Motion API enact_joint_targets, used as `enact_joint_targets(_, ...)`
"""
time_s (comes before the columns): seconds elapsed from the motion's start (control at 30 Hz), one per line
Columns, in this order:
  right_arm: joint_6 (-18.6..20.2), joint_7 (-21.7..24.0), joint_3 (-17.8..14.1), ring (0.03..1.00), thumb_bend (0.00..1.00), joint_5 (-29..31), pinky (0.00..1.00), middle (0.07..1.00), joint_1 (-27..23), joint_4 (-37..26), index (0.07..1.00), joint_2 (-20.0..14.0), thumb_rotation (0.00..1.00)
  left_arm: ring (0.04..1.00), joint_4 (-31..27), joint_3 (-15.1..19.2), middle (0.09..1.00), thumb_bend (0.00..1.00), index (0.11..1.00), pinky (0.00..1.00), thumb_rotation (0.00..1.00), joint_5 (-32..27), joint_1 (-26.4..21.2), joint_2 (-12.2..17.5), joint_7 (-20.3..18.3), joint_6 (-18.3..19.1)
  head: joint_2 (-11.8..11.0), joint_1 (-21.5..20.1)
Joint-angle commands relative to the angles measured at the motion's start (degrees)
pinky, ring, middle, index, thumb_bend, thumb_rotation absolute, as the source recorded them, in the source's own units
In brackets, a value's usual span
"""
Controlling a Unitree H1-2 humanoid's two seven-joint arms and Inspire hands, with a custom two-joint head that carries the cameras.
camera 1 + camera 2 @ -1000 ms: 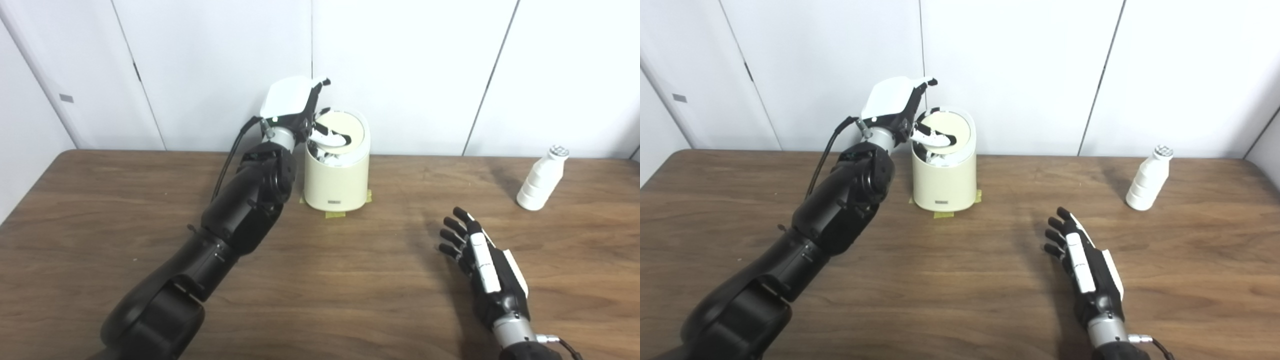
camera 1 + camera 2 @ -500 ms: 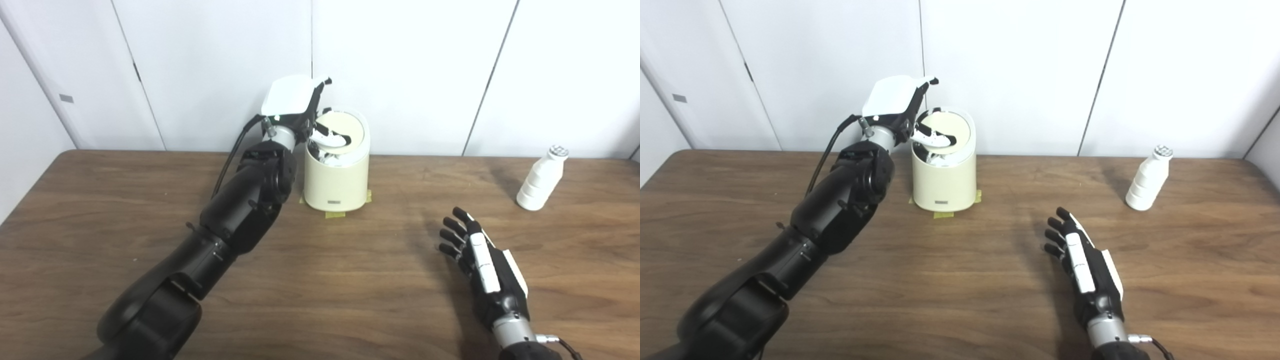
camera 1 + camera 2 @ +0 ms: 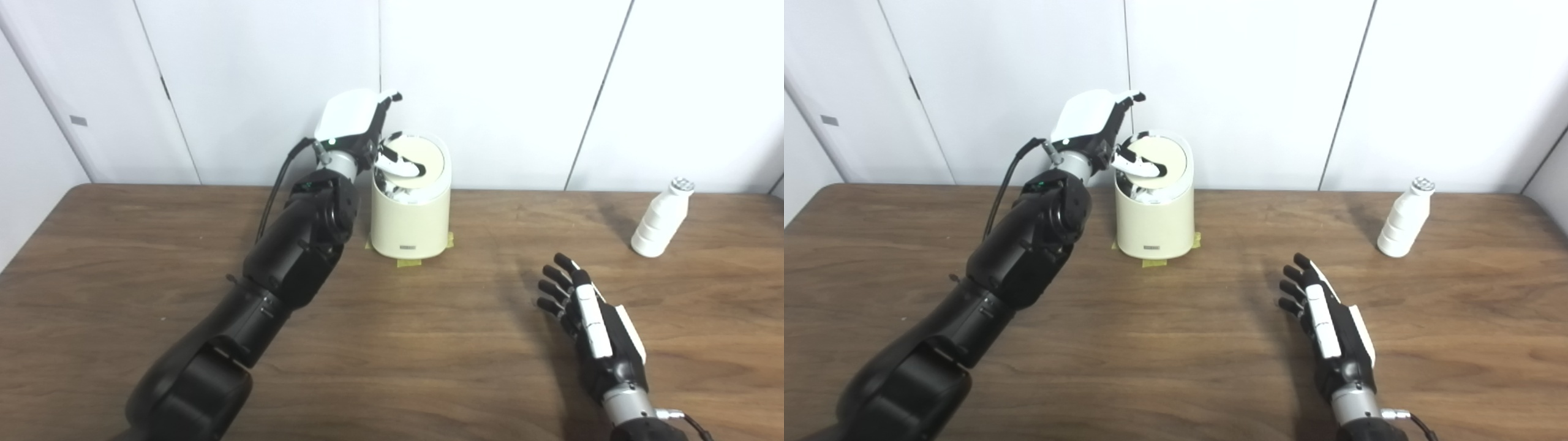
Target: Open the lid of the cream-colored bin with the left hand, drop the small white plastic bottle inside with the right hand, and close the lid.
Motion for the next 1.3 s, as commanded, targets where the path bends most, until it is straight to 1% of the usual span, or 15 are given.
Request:
enact_joint_targets(0.0, -1.85, 0.34, 0.07, 0.857, 0.57, 0.09, 0.81, 0.877, -1.98, -1.62, 0.901, -0.12, 0.91, 0.813, -2.41, 2.61, 0.832, 0.93, 0.878, 0.75, 0.00, -1.38, -1.99, -0.01, 3.10, -0.41, 0.10, 0.06)
enact_joint_targets(0.07, -1.96, 0.50, 0.07, 0.857, 0.57, 0.19, 0.80, 0.877, -1.92, -1.61, 0.902, -0.26, 0.92, 0.785, -2.88, 3.74, 0.813, 0.95, 0.868, 0.70, 0.00, -2.10, -1.79, -0.33, 3.92, -0.97, 0.16, 0.18)
enact_joint_targets(0.17, -2.06, 0.62, 0.04, 0.864, 0.57, 0.30, 0.81, 0.882, -1.81, -1.61, 0.904, -0.39, 0.92, 0.790, -3.22, 3.39, 0.819, 0.92, 0.880, 0.69, 0.00, -1.57, -1.81, 0.18, 3.79, -1.40, 0.11, 0.24)
enact_joint_targets(0.23, -2.27, 0.61, 0.10, 0.863, 0.57, 0.17, 0.81, 0.880, -1.81, -1.43, 0.905, -0.47, 0.92, 0.804, -3.27, 2.55, 0.825, 0.92, 0.886, 0.71, 0.00, -0.60, -1.98, 0.66, 3.21, -1.10, 0.11, 0.24)
enact_joint_targets(0.37, -1.46, 0.61, 0.07, 0.864, 0.57, 0.42, 0.82, 0.881, -1.53, -2.01, 0.906, -0.36, 0.92, 0.820, -3.63, 1.32, 0.847, 0.93, 0.885, 0.73, 0.00, 0.16, -2.28, 1.44, 2.05, -0.61, 0.39, 0.22)
enact_joint_targets(0.6, -1.31, 0.36, 0.24, 0.858, 0.57, -0.14, 0.82, 0.875, -1.35, -2.20, 0.901, -0.33, 0.92, 0.832, -3.80, 0.32, 0.855, 0.94, 0.882, 0.78, 0.00, 0.82, -2.28, 1.92, 1.93, -0.53, 0.48, 0.19)
enact_joint_targets(0.77, -1.42, 0.63, 0.29, 0.861, 0.57, 0.10, 0.83, 0.875, -1.30, -2.18, 0.901, -0.47, 0.92, 0.822, -3.52, -0.29, 0.853, 0.93, 0.896, 0.77, 0.00, 1.09, -2.38, 1.93, 1.19, -0.30, 0.55, 0.19)
enact_joint_targets(0.87, -1.36, 0.47, 0.42, 0.859, 0.56, -0.25, 0.83, 0.875, -1.28, -2.20, 0.905, -0.47, 0.93, 0.829, -3.51, -0.63, 0.850, 0.92, 0.894, 0.78, 0.00, 1.46, -2.41, 1.75, 1.04, -0.19, 0.55, 0.14)
enact_joint_targets(1.03, -1.39, 0.25, 0.44, 0.857, 0.57, -0.26, 0.81, 0.873, -1.42, -2.08, 0.900, -0.21, 0.91, 0.835, -3.38, -1.30, 0.863, 0.93, 0.883, 0.76, 0.00, 2.06, -2.76, 1.68, 1.27, -0.73, 0.52, 0.10)
enact_joint_targets(1.17, -1.26, 0.37, 0.66, 0.857, 0.57, -0.29, 0.81, 0.875, -1.62, -2.04, 0.902, -0.23, 0.91, 0.858, -2.78, -2.93, 0.877, 0.93, 0.887, 0.77, 0.00, 3.48, -3.99, 2.31, 0.37, -1.19, 0.43, -0.26)
enact_joint_targets(1.23, -1.31, 0.51, 0.90, 0.864, 0.57, -0.31, 0.83, 0.879, -1.72, -1.93, 0.907, -0.28, 0.93, 0.860, -2.30, -3.91, 0.870, 0.93, 0.889, 0.79, 0.00, 4.28, -4.86, 2.65, -0.46, -1.09, 0.41, -0.36)
enact_joint_targets(1.27, -1.08, 0.50, 1.01, 0.865, 0.57, -0.30, 0.83, 0.880, -1.77, -2.02, 0.908, -0.20, 0.93, 0.860, -2.00, -4.85, 0.869, 0.93, 0.890, 0.79, 0.00, 5.10, -5.64, 3.02, -1.52, -1.07, 0.33, -0.38)
